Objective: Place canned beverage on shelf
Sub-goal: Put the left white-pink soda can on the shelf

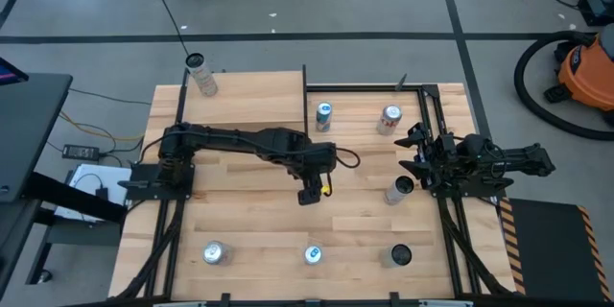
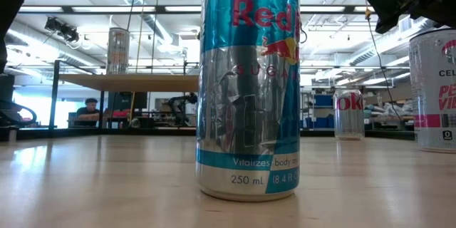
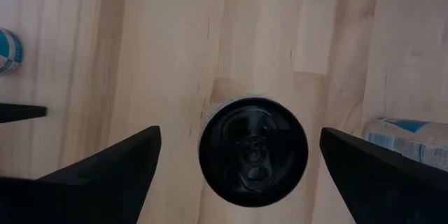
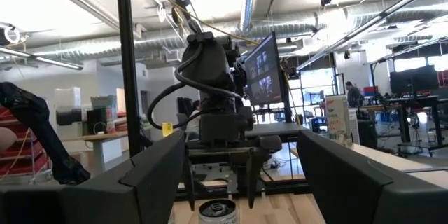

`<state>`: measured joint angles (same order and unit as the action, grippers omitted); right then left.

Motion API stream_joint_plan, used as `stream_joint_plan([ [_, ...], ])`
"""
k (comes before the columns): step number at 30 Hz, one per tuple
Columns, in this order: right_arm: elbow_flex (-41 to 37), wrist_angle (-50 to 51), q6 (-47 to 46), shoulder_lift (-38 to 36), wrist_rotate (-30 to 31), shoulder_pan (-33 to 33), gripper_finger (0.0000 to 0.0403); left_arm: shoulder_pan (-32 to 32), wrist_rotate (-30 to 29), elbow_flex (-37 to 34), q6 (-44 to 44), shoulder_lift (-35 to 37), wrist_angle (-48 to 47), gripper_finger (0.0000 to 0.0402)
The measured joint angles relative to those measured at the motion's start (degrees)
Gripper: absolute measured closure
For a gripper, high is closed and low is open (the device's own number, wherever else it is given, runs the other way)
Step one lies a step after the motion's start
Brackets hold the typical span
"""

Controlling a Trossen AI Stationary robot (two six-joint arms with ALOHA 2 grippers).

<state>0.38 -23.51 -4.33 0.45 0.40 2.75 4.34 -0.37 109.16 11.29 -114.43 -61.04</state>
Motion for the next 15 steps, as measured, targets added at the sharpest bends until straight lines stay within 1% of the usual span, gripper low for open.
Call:
stream_joint_plan([
  [3, 0.0, 0.0, -0.01, 0.0, 0.0, 0.0, 0.0117, 0.0, 0.89, -0.83, 0.08, -0.32, 1.18, 0.001],
  [7, 0.0, 0.01, 0.0, 0.0, 0.0, 0.0, 0.0117, -0.67, 4.56, -3.2, 0.97, -0.87, 1.2, 0.001],
  [12, -0.02, -0.3, -0.01, 0.0, 0.01, -0.01, 0.0117, -1.59, 4.75, -3.74, 1.03, -0.68, 2.53, 0.001],
  [15, -0.01, -0.35, 0.0, 0.0, 0.0, 0.01, 0.0117, -1.7, 4.77, -3.74, -0.46, -0.68, 4.15, 0.001],
])
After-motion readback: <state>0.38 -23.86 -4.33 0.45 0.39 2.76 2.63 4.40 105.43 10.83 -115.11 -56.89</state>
